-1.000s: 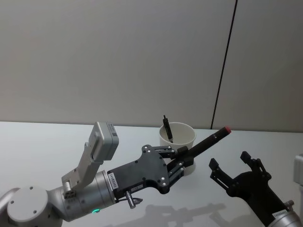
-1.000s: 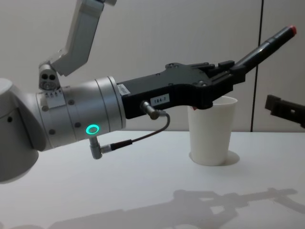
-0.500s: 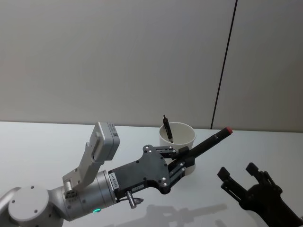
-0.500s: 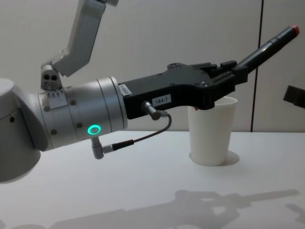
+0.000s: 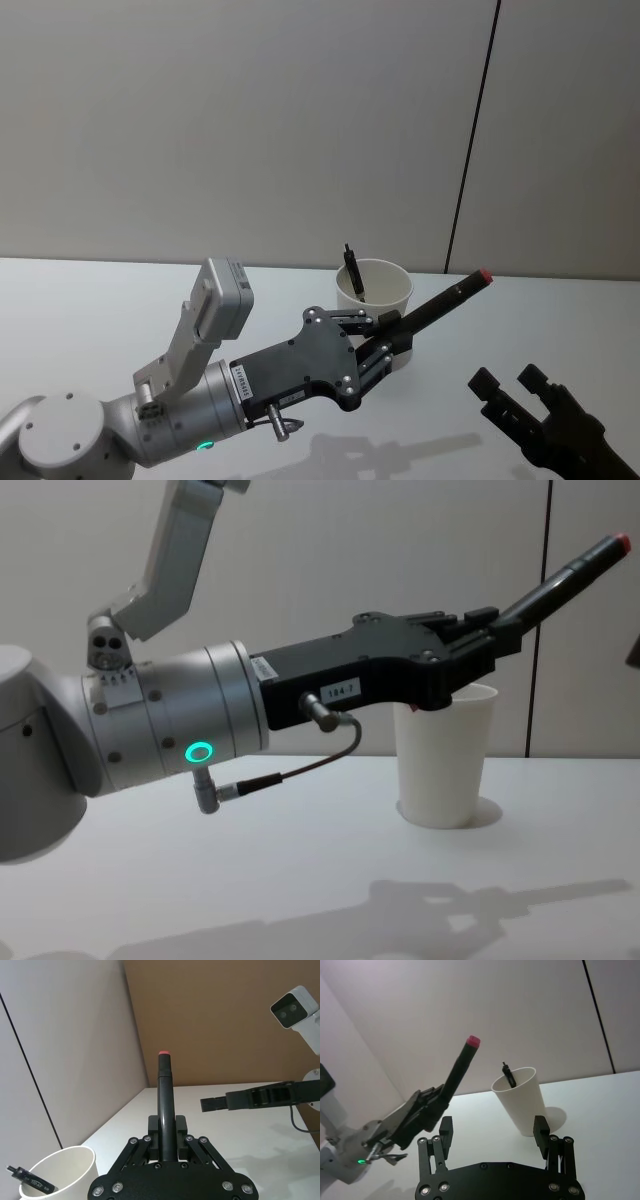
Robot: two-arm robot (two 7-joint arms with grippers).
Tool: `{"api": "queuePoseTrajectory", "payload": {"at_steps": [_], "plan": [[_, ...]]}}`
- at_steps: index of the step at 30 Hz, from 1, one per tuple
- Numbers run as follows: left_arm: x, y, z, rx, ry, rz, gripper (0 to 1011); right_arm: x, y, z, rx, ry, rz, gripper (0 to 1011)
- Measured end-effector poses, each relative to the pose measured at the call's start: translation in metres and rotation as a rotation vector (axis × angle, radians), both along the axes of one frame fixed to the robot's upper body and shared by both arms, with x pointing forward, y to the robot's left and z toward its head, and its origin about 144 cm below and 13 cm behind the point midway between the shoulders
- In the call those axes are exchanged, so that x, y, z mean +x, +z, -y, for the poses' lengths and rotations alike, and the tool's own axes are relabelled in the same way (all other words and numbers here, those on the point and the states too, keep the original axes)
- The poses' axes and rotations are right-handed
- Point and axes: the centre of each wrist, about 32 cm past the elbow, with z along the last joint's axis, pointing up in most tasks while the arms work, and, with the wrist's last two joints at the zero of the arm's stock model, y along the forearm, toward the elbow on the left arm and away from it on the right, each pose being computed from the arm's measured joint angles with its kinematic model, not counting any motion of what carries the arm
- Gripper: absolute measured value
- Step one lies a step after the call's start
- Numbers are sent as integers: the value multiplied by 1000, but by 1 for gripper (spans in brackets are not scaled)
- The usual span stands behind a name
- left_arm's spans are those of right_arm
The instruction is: Place the pen into the pen holder.
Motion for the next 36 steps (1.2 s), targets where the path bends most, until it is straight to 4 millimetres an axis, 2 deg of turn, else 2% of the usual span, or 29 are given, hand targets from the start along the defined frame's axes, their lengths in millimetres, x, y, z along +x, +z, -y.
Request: {"api": "queuePoseTrajectory", "payload": {"at_steps": [14,36], "plan": [[0,0,0,0,0,1,199,5,3,-7,125,70,-43,1001],[0,0,0,0,0,1,199,35,6,-26,258,132,-76,1001]]}}
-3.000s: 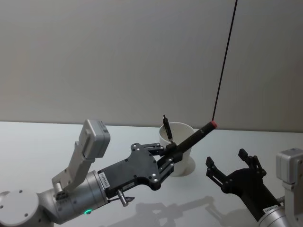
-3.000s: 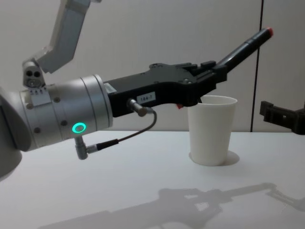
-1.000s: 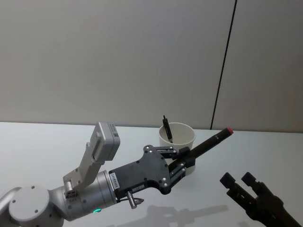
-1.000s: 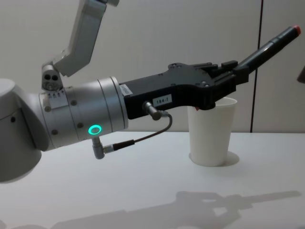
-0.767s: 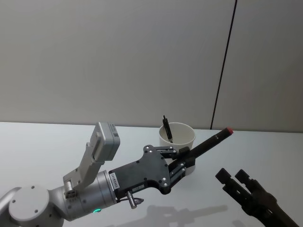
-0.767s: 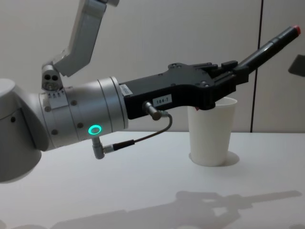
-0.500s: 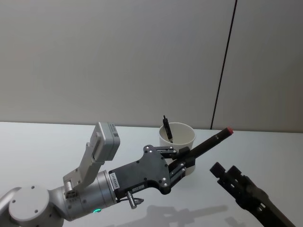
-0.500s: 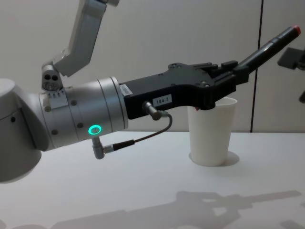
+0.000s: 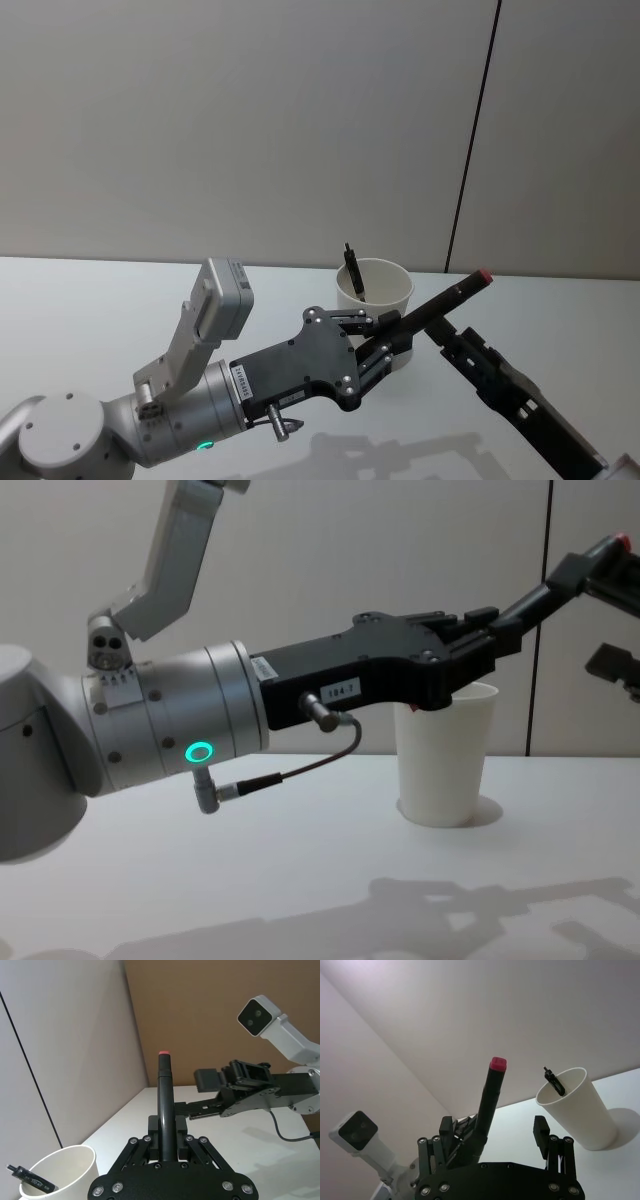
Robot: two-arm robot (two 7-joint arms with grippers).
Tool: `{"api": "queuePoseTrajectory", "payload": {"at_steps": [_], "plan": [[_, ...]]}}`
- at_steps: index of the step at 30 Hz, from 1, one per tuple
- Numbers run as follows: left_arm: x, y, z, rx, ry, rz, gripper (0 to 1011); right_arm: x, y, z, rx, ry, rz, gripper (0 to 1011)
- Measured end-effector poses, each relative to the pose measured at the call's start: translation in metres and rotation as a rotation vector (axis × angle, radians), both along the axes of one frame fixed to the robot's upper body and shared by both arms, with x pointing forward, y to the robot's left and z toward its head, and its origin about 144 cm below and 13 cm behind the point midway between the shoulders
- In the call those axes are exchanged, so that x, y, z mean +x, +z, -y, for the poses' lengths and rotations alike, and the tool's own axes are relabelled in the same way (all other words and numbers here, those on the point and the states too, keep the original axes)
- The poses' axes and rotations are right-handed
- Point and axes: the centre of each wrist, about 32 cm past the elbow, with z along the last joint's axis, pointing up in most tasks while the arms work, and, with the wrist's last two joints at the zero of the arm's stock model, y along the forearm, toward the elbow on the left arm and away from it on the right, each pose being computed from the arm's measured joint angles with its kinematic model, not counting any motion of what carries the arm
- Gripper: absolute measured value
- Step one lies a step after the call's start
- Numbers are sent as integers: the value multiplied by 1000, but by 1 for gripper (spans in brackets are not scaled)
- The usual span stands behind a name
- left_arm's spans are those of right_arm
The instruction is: Place the pen into the pen holder.
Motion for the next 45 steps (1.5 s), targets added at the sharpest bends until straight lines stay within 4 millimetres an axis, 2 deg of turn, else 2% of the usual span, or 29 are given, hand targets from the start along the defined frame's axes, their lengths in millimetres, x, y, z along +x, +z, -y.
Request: {"api": "queuePoseTrajectory", "payload": {"at_steps": [10,18,45], "plan": [[0,0,0,0,0,0,200,10,5,-7,43,2,0,1001],[0,0,0,0,0,0,200,11,8,-11,66,-11,-1,1001],[0,0,0,0,0,0,200,-6,15,-23,96,-91,-14,1001]]}}
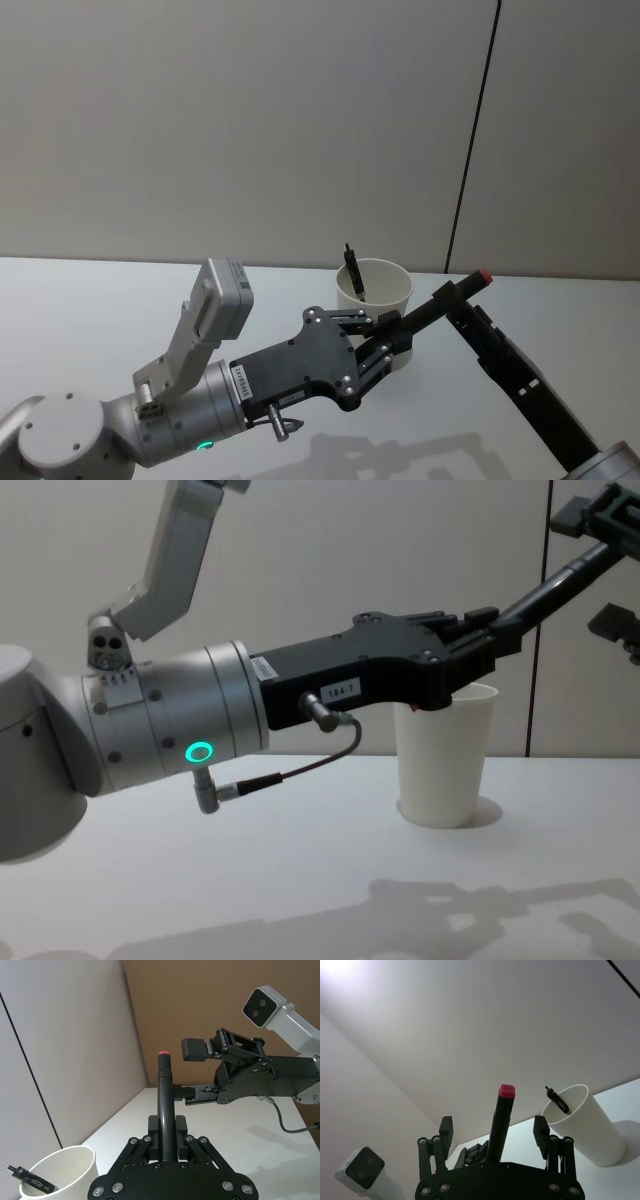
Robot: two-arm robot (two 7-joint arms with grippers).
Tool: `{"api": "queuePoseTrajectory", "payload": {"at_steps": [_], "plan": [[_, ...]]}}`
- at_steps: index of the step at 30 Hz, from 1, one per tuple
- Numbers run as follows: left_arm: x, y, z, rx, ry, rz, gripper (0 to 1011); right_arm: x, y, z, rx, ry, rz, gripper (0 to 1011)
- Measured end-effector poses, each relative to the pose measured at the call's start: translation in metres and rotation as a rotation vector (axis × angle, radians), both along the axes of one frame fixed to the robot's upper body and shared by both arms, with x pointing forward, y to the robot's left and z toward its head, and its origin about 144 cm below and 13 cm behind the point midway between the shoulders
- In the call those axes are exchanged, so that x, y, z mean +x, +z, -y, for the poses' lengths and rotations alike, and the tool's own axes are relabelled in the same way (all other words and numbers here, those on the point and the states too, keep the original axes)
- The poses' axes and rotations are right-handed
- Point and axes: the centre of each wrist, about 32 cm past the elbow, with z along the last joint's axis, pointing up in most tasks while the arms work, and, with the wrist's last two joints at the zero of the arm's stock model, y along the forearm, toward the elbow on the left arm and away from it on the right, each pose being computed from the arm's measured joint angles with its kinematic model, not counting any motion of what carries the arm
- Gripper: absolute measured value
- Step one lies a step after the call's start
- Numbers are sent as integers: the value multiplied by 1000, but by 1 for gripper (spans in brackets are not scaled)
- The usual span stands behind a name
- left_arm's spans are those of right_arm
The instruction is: Place the pen into the pen holder.
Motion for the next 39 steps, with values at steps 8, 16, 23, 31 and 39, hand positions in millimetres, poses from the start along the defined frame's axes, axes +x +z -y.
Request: {"api": "queuePoseTrajectory", "payload": {"at_steps": [8,16,23,31,39], "plan": [[0,0,0,0,0,0,199,-4,0,-4,5,-19,-8,1001],[0,0,0,0,0,0,200,-6,1,-7,14,-32,-12,1001],[0,0,0,0,0,0,200,-7,1,-12,22,-46,-13,1001],[0,0,0,0,0,0,200,-7,2,-17,28,-57,-15,1001],[0,0,0,0,0,0,199,-5,3,-22,32,-67,-18,1001]]}}
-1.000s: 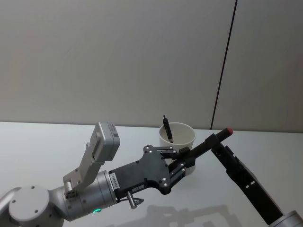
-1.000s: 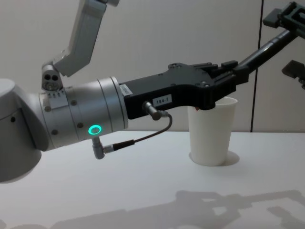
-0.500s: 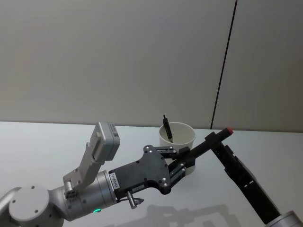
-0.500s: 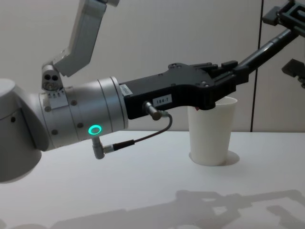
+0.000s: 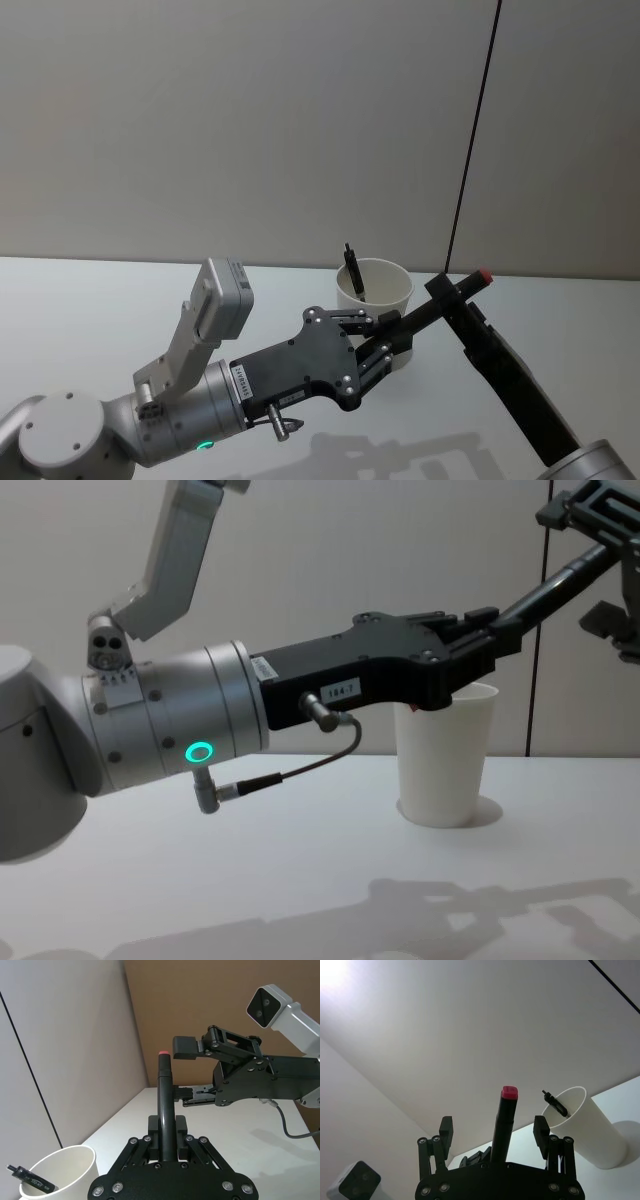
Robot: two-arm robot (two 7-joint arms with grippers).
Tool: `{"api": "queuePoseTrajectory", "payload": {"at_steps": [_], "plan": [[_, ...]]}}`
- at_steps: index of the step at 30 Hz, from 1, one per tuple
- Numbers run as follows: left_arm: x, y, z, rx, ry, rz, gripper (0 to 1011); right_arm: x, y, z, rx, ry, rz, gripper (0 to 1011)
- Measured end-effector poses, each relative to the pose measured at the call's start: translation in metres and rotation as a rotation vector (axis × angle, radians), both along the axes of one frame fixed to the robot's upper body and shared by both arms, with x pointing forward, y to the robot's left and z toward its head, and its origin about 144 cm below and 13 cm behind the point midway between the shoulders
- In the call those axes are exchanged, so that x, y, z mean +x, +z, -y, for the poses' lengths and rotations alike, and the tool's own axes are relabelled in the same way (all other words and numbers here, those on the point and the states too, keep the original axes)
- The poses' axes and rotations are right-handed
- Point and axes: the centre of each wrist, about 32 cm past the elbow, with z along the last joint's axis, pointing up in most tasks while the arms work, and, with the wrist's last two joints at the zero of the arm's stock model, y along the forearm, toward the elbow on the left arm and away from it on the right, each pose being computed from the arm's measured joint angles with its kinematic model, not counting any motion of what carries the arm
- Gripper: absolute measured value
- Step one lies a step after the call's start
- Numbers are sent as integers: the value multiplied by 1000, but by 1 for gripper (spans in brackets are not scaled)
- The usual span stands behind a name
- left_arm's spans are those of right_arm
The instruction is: Place the pen into the pen holder.
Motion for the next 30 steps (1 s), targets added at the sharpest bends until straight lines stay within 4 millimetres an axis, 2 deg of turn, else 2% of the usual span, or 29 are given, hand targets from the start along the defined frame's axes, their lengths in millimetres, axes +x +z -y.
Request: {"api": "queuePoseTrajectory", "payload": {"at_steps": [9,13,18,19,20,23,25,26,30], "plan": [[0,0,0,0,0,0,200,1,0,-3,1,-7,-2,1001],[0,0,0,0,0,0,199,2,0,-4,1,-10,-2,947],[0,0,0,0,0,0,200,2,0,-5,1,-11,-3,820],[0,0,0,0,0,0,200,2,0,-5,1,-11,-3,764],[0,0,0,0,0,0,200,2,0,-5,1,-12,-3,764],[0,0,0,0,0,0,200,2,0,-5,1,-12,-3,647],[0,0,0,0,0,0,199,2,0,-5,2,-12,-4,616],[0,0,0,0,0,0,200,2,0,-6,2,-13,-4,549],[0,0,0,0,0,0,200,3,0,-6,1,-14,-4,427]]}}
